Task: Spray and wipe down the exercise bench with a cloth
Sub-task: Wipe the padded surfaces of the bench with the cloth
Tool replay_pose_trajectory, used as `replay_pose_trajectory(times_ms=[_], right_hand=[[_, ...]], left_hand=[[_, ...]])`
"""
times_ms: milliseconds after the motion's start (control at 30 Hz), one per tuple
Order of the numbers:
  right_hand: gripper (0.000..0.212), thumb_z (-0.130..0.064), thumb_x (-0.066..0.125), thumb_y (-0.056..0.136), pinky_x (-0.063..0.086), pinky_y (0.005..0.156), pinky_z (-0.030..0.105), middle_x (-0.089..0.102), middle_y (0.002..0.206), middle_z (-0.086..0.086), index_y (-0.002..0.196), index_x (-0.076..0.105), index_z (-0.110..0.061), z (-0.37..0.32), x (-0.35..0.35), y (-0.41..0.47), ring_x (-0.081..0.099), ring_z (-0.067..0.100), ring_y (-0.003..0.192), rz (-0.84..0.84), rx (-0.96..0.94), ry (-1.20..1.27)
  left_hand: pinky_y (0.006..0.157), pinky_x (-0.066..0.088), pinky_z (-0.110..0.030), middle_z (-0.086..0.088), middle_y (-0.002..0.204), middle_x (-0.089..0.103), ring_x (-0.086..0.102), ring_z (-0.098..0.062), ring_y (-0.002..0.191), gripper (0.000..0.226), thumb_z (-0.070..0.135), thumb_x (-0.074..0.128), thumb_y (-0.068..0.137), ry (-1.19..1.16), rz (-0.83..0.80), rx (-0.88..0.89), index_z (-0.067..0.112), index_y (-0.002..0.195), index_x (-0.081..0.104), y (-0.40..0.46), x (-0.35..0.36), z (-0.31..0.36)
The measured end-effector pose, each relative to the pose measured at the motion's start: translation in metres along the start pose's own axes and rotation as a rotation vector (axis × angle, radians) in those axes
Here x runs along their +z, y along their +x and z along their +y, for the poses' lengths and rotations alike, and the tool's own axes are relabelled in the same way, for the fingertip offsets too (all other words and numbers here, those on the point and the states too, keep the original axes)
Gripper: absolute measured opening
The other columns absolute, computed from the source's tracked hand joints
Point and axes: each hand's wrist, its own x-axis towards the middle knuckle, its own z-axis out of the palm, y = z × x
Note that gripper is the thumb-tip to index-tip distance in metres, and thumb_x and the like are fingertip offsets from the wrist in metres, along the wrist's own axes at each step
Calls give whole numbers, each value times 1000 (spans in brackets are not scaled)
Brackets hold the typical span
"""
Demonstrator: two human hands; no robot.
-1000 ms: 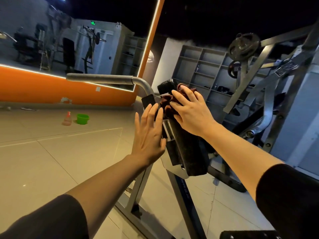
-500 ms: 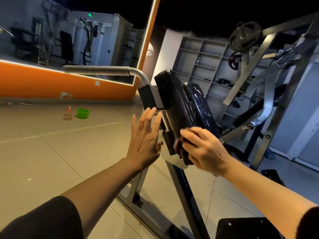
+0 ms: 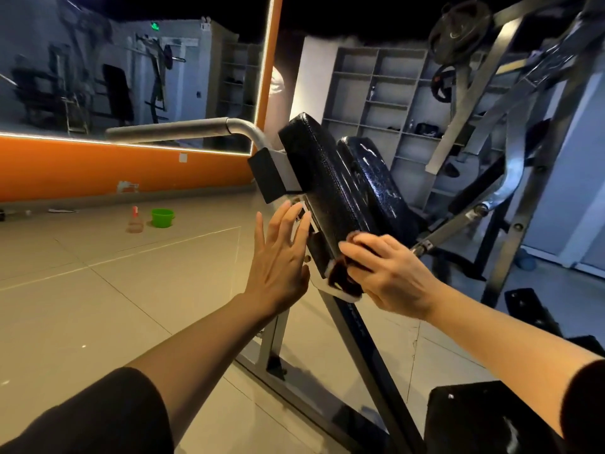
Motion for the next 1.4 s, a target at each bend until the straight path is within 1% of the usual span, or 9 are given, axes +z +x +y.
replay_pose_trajectory(times_ms=[200, 300, 400, 567, 700, 867, 1167, 1333, 1400], right_hand=[[18, -33, 72, 79, 55, 81, 40, 64, 120, 7, 87, 73, -18, 11, -2, -6, 55, 30, 115, -109, -100, 77], [24, -27, 55, 89, 53, 77, 42, 64, 113, 10, 89, 72, -11, 19, -9, 17, 57, 30, 105, 69, -12, 79], [22, -23, 59, 89, 53, 87, 45, 58, 130, 16, 102, 71, -9, 29, -14, 73, 51, 36, 119, 253, 214, -19], [21, -27, 68, 84, 50, 87, 44, 59, 130, 12, 100, 73, -15, 30, -6, 93, 49, 35, 122, 171, 244, -24], [23, -29, 57, 89, 55, 79, 38, 68, 111, 7, 86, 74, -14, 28, 1, 32, 59, 27, 103, 181, 108, 109], [16, -19, 68, 81, 55, 85, 44, 66, 113, 16, 90, 73, -6, 89, 14, 19, 52, 32, 107, 461, 412, 27], [36, -5, 83, 65, 59, 76, 50, 63, 115, 19, 100, 73, -5, 168, 84, 67, 57, 40, 104, 278, 639, 86], [32, -7, 76, 73, 58, 79, 51, 61, 119, 22, 105, 71, -4, 190, 121, 98, 57, 42, 109, 150, 563, 50], [28, -18, 59, 86, 57, 81, 51, 60, 123, 22, 109, 69, -5, 198, 130, 118, 55, 42, 112, 171, 521, 37]], left_hand=[[112, 8, -61, -15, 149, 21, 13, -34, 142, 93, 31, 84, 61, 61, -71, 41, 10, 140, 39, -2, 5, 5], [113, 7, -60, -15, 149, 21, 13, -34, 142, 92, 30, 83, 64, 60, -47, 47, 12, 140, 33, 1, 1, 1], [115, 17, -57, -18, 146, 31, 18, -34, 140, 88, 24, 81, 68, 26, -10, 11, 6, 141, 37, 11, -7, 1], [105, 37, -48, -22, 133, 49, 34, -33, 125, 69, 14, 79, 69, -16, 90, -19, -1, 131, 52, 33, -22, -4], [101, 39, -51, -23, 133, 51, 33, -33, 125, 60, 16, 78, 72, 25, 94, 106, 0, 125, 57, 68, -28, -8], [107, 29, -44, -13, 138, 45, 31, -27, 130, 55, 43, 42, 91, 104, 22, 385, 7, 131, 55, 135, -29, -12], [116, 18, -39, -7, 145, 43, 31, -23, 138, 67, 59, 20, 98, 141, -201, 612, 15, 140, 47, 220, -24, -38], [118, 23, -40, -6, 144, 47, 33, -21, 139, 64, 55, 18, 100, 217, -193, 683, 16, 135, 55, 230, -8, -44], [117, 23, -41, -5, 142, 50, 33, -21, 140, 64, 54, 16, 100, 238, -189, 705, 19, 127, 61, 231, -7, -45]])
